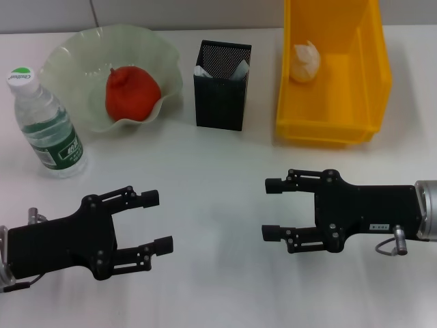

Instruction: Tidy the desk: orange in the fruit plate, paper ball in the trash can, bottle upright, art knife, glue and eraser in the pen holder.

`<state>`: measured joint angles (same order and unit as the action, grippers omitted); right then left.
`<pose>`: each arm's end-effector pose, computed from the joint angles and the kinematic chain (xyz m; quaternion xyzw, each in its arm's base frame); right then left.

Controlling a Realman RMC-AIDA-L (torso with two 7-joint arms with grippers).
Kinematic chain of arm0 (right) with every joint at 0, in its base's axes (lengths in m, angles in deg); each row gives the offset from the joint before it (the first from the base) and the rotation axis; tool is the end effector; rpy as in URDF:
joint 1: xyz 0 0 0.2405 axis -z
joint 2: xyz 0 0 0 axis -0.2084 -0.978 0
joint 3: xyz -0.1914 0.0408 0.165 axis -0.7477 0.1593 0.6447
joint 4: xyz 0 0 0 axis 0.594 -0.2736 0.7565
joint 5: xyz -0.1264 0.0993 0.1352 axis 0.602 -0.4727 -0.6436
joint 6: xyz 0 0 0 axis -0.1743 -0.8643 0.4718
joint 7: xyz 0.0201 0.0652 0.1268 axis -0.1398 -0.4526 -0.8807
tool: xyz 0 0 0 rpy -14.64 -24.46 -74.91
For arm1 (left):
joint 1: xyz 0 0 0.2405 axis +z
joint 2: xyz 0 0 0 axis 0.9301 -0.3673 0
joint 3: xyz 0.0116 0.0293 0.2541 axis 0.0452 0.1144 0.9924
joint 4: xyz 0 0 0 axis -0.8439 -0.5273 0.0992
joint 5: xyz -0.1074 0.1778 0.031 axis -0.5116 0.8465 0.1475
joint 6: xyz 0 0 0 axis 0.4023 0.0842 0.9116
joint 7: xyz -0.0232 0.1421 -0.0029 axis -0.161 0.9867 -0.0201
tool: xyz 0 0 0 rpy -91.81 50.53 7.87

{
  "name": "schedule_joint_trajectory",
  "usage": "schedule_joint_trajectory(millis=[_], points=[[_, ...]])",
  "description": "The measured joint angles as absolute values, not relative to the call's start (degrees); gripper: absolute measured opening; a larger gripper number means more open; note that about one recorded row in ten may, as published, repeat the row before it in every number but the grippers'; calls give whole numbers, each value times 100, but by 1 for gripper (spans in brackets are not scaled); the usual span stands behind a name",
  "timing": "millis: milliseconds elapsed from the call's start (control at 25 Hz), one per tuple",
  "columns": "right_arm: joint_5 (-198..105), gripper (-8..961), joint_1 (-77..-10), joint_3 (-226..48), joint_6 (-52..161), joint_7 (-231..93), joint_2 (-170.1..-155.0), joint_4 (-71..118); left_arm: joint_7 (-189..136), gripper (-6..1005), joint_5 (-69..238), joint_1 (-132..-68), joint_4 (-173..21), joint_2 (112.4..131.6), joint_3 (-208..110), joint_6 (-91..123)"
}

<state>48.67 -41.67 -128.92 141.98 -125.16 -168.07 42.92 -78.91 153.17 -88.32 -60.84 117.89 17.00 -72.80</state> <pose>0.2587 0.2801 -0.0418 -0.9488 0.1159 0.2918 0.0339 -0.3054 0.2380 -0.0144 -0.9270 -0.1567 -0.3300 0.0849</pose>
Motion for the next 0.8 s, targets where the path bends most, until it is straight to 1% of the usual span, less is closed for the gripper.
schedule_joint_trajectory(millis=[800], points=[[4866, 766, -4174, -12892, 14191, -12516, -16807, 4275, -7904, 799, 15318, -8800, -6081, 11795, 1646, -7273]])
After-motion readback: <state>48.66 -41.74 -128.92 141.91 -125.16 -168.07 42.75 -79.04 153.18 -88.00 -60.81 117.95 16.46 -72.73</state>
